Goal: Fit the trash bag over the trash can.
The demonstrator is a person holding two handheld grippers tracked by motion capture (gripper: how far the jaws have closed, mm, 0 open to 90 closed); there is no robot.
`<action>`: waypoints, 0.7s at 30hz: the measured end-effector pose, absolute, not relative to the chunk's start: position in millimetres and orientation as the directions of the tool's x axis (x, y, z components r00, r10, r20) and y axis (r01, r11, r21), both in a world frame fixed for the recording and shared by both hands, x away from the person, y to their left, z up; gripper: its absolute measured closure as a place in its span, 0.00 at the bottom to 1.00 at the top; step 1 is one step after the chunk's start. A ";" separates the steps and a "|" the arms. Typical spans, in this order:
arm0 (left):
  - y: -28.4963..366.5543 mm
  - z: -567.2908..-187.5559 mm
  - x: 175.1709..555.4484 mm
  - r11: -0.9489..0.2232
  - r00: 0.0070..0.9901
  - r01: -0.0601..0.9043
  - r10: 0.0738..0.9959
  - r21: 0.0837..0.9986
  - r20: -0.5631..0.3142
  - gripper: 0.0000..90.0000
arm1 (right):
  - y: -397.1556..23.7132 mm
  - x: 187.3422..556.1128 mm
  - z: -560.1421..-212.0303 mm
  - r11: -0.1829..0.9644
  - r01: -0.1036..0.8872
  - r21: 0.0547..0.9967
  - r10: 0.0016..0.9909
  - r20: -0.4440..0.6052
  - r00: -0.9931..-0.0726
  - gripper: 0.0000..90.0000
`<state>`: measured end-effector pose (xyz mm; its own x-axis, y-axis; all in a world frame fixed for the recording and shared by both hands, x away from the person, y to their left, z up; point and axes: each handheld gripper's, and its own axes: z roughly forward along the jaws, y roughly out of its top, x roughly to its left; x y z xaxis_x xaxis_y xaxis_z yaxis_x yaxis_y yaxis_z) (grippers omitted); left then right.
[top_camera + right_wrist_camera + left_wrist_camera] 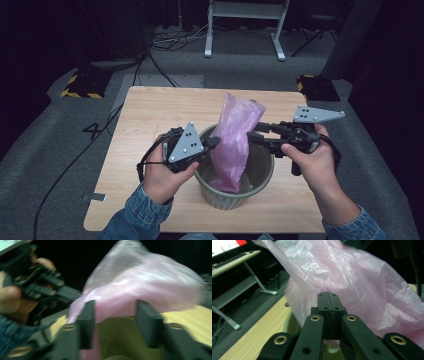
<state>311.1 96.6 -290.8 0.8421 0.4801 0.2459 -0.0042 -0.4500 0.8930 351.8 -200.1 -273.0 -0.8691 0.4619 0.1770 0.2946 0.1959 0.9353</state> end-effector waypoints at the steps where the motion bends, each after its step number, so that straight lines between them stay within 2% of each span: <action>1: 96.5 -291.5 311.5 -0.451 0.843 -0.003 0.479 0.893 0.245 1.00 | -195.9 352.1 -274.9 0.211 0.295 0.932 0.434 0.181 -0.883 0.73; 6: 97.1 -294.7 312.6 -0.449 0.850 0.003 0.472 0.893 0.235 1.00 | -187.1 352.1 -279.9 0.247 0.276 0.929 0.379 0.169 -0.910 1.00; 10: 100.5 -294.8 312.9 -0.416 0.846 0.012 0.489 0.909 0.213 0.97 | -184.4 347.7 -279.3 0.281 0.234 0.931 0.387 0.113 -0.915 1.00; 12: 103.0 -295.0 314.3 -0.369 0.841 0.019 0.509 0.929 0.185 0.81 | -184.8 346.1 -278.5 0.290 0.220 0.931 0.390 0.095 -0.916 1.00; 13: 104.9 -294.4 315.6 -0.344 0.838 0.029 0.520 0.938 0.165 0.68 | -185.2 345.3 -278.1 0.292 0.216 0.932 0.390 0.090 -0.916 1.00; 14: 106.7 -293.5 316.9 -0.318 0.838 0.044 0.527 0.947 0.138 0.60 | -185.5 344.6 -277.8 0.295 0.211 0.932 0.387 0.085 -0.918 1.00; 17: 109.6 -287.5 324.6 -0.241 0.847 0.075 0.528 0.968 0.066 0.40 | -183.9 341.3 -276.6 0.318 0.179 0.931 0.378 0.049 -0.925 1.00; 19: 107.7 -283.7 332.5 -0.216 0.850 0.095 0.525 0.972 0.034 0.34 | -180.9 339.4 -276.3 0.332 0.158 0.930 0.362 0.029 -0.932 1.00; 21: 102.3 -282.2 338.7 -0.240 0.852 0.106 0.523 0.965 0.036 0.31 | -176.9 336.7 -275.8 0.348 0.135 0.928 0.345 0.007 -0.938 1.00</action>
<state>338.7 102.3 -282.2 0.8519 0.5225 0.0362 0.1062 -0.2400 0.9649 336.7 -176.9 -275.8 -0.9385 0.3452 0.0070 0.1350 0.3482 0.9276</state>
